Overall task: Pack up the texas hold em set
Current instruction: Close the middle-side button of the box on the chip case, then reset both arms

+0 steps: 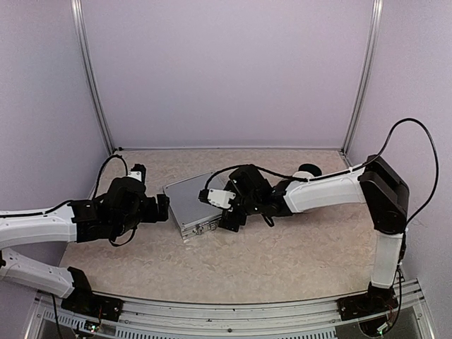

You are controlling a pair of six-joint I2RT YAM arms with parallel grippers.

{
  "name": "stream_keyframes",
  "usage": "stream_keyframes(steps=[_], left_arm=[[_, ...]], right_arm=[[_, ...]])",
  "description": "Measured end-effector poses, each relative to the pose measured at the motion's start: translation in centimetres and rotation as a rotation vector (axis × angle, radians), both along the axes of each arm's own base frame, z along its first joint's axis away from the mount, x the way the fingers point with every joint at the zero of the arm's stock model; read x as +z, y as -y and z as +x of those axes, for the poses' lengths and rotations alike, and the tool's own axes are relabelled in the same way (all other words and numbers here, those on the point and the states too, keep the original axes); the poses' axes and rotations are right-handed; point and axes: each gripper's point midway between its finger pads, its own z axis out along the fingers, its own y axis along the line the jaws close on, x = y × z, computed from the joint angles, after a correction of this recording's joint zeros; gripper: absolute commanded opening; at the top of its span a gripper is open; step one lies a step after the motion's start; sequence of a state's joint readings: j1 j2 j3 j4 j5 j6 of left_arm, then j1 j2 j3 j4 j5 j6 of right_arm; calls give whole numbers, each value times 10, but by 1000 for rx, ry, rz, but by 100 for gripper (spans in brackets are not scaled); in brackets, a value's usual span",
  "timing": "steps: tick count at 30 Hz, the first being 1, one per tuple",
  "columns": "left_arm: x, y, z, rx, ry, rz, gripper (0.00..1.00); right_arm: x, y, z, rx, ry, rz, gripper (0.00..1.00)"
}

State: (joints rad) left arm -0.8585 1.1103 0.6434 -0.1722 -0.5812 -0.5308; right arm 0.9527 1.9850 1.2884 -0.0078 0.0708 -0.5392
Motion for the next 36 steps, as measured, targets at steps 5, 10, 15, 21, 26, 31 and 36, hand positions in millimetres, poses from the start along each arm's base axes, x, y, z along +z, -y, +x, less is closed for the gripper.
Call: stream_keyframes(steps=[5, 10, 15, 21, 26, 31, 36], left_arm=[[4, -6, 3, 24, 11, -6, 99], [10, -14, 6, 50, 32, -5, 99], [27, -17, 13, 66, 69, 2, 99], [50, -28, 24, 95, 126, -6, 99], [68, -38, 33, 111, 177, -50, 99], [91, -48, 31, 117, 261, -128, 99], [107, -58, 22, 130, 317, -159, 99]], right_arm=[[44, 7, 3, -28, -9, 114, 99], [66, 38, -3, -79, -67, 206, 99], [86, 83, 7, -205, -92, 285, 99], [129, 128, 24, -385, -57, 405, 99], [160, 164, 31, -524, -67, 532, 99], [180, 199, 23, -635, -31, 608, 99], [202, 225, 10, -704, 23, 663, 99]])
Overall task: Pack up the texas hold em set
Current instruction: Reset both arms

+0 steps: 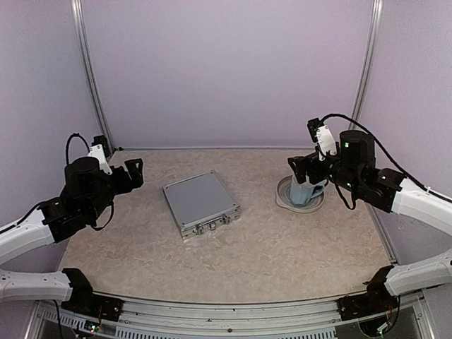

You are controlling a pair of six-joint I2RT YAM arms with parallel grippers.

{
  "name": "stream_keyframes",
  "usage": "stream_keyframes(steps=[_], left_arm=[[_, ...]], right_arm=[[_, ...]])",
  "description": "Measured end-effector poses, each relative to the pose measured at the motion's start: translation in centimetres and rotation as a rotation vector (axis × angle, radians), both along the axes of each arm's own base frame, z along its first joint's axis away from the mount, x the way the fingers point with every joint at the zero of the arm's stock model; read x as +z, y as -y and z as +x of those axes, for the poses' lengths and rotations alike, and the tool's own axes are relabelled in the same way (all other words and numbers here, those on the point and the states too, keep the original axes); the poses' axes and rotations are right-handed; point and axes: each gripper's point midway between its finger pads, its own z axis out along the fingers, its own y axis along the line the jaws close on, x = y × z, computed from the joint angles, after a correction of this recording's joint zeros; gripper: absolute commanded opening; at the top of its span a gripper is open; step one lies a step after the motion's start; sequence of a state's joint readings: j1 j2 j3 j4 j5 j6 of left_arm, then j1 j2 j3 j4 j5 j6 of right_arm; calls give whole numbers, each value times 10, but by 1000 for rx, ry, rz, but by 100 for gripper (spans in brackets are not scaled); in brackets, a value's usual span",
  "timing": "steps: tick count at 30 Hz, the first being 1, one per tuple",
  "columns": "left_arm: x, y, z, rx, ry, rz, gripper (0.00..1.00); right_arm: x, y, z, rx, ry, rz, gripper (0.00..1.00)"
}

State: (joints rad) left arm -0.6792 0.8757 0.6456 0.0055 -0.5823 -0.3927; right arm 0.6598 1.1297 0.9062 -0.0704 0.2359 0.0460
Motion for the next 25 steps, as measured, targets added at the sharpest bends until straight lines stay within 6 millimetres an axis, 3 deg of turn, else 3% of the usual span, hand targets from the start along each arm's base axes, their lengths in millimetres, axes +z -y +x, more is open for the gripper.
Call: stream_keyframes(steps=[3, 9, 25], left_arm=[[10, -6, -5, 9, 28, -11, 99], [19, -16, -13, 30, 51, -24, 99], [14, -16, -20, 46, 47, 34, 99]], right_arm=[[3, 9, -5, -29, 12, 11, 99], [-15, 16, -7, -56, -21, -3, 99], [-17, 20, -9, -71, -18, 12, 99]])
